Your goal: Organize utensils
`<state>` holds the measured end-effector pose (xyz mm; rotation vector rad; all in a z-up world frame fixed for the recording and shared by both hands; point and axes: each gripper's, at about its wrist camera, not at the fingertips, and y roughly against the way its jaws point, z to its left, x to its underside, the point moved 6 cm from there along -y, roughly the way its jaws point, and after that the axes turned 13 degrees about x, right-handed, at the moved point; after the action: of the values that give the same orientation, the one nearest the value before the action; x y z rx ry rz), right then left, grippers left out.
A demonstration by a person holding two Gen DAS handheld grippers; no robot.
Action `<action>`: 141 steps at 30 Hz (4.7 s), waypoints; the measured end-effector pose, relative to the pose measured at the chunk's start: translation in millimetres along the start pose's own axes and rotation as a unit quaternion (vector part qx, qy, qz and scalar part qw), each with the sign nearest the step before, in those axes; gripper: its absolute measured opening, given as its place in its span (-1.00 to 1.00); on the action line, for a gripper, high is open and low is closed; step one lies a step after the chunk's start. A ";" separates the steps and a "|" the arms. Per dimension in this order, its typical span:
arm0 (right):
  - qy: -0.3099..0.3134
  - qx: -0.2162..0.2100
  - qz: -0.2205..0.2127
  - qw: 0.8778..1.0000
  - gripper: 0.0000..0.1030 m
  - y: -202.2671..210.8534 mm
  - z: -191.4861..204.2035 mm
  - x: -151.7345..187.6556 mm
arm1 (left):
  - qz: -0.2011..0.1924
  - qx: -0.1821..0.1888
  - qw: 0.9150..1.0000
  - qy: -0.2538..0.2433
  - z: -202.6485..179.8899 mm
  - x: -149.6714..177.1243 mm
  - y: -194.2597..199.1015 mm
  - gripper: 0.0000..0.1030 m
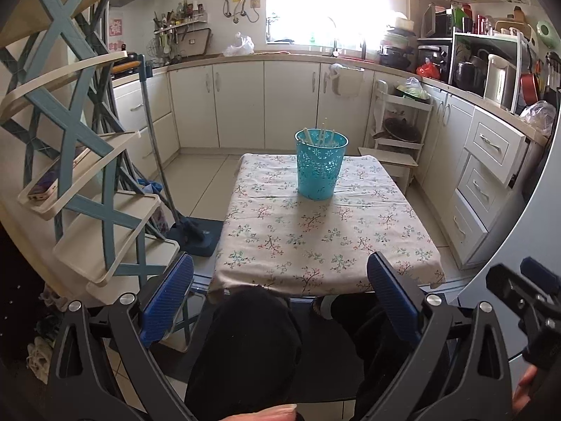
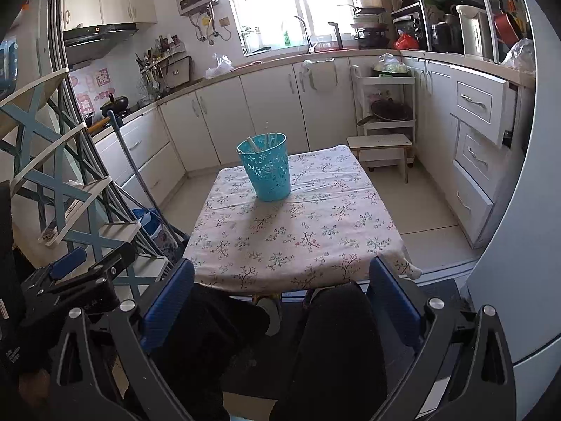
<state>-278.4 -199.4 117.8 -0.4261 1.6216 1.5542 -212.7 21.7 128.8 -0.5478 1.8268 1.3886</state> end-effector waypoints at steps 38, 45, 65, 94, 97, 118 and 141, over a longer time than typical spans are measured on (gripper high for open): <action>-0.031 0.000 -0.042 0.999 0.85 42.7 6.1 47.8 | -0.005 -0.011 1.000 -0.012 -2.3 14.6 27.1 0.85; -0.027 -0.001 -0.040 0.999 0.85 41.8 7.5 50.7 | -0.006 -0.012 1.000 -0.011 0.5 14.9 27.2 0.85; -0.024 -0.001 -0.041 0.999 0.85 43.8 7.6 51.4 | -0.007 -0.013 1.000 -0.011 1.8 16.3 27.9 0.85; -0.016 -0.001 -0.035 0.999 0.85 40.7 6.8 58.2 | -0.006 -0.012 1.000 -0.011 1.7 16.1 27.4 0.85; -0.017 -0.001 -0.034 0.999 0.85 40.9 7.5 58.5 | -0.006 -0.012 1.000 -0.010 1.8 16.3 27.2 0.85; -0.014 0.000 -0.031 0.999 0.85 40.7 10.6 65.0 | -0.004 -0.013 1.000 -0.008 4.5 18.0 28.0 0.85; -0.013 0.000 -0.023 1.000 0.85 36.5 11.3 67.2 | -0.023 -0.006 1.000 -0.010 9.3 19.0 27.3 0.85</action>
<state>-341.7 -162.5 93.0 -0.4403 1.5809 1.5198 -241.2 41.1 129.6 -0.5762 1.7806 1.3707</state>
